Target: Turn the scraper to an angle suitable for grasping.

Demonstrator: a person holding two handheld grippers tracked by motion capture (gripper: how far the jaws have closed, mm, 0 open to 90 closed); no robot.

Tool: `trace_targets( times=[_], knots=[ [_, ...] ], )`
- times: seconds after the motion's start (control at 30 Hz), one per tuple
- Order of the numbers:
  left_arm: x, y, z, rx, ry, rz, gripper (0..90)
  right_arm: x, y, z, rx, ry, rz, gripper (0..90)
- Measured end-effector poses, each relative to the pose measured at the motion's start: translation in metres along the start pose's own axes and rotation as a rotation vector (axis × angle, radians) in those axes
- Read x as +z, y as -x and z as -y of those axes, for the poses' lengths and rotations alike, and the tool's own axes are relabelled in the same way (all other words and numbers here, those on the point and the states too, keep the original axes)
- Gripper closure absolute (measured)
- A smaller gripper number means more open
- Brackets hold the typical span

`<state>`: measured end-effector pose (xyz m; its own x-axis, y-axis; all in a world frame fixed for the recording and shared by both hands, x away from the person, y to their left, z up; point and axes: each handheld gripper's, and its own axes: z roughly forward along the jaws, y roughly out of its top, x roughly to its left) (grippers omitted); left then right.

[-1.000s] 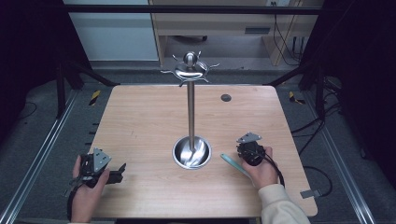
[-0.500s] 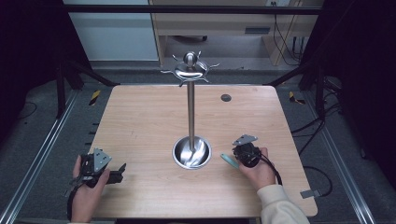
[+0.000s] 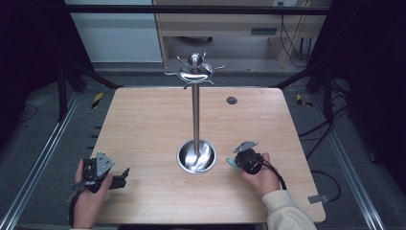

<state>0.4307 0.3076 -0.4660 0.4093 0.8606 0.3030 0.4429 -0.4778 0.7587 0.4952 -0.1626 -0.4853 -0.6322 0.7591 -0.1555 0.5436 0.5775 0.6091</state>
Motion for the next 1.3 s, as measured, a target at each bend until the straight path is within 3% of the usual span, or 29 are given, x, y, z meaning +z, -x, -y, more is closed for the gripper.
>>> trace_targets(
  times=[0.13, 0.33, 0.63, 0.73, 0.83, 0.87, 1.03, 1.1, 1.3],
  knots=[
    [0.000, 0.000, 0.000, 0.000, -0.001, 0.001, 1.9, 0.000, -0.002, 0.000, -0.006, -0.001, -0.017, 90.0],
    [-0.001, -0.001, 0.001, -0.004, 0.000, 0.000, 1.9, -0.008, -0.018, 0.003, -0.038, -0.007, -0.108, 90.0],
    [0.000, -0.001, 0.001, -0.006, -0.001, -0.003, 1.9, -0.016, -0.032, 0.000, -0.089, 0.015, -0.143, 90.0],
    [0.000, -0.002, 0.002, -0.011, -0.004, -0.005, 1.9, -0.026, -0.033, -0.007, -0.136, 0.000, -0.140, 89.7],
    [0.000, -0.002, 0.002, -0.008, -0.004, -0.006, 1.9, -0.031, -0.033, -0.010, -0.154, -0.028, -0.155, 88.2],
    [0.000, -0.003, 0.001, -0.008, -0.001, -0.005, 1.9, -0.033, -0.032, -0.015, -0.188, -0.064, -0.171, 87.1],
    [-0.001, -0.003, 0.001, -0.004, -0.001, -0.007, 1.9, -0.034, -0.030, -0.025, -0.238, -0.127, -0.198, 83.1],
    [-0.001, -0.003, 0.001, -0.005, -0.002, -0.007, 1.9, -0.032, -0.030, -0.032, -0.274, -0.188, -0.211, 79.6],
    [-0.001, -0.003, 0.001, -0.004, -0.003, -0.008, 1.9, -0.026, -0.026, -0.041, -0.304, -0.278, -0.250, 70.7]
  ],
)
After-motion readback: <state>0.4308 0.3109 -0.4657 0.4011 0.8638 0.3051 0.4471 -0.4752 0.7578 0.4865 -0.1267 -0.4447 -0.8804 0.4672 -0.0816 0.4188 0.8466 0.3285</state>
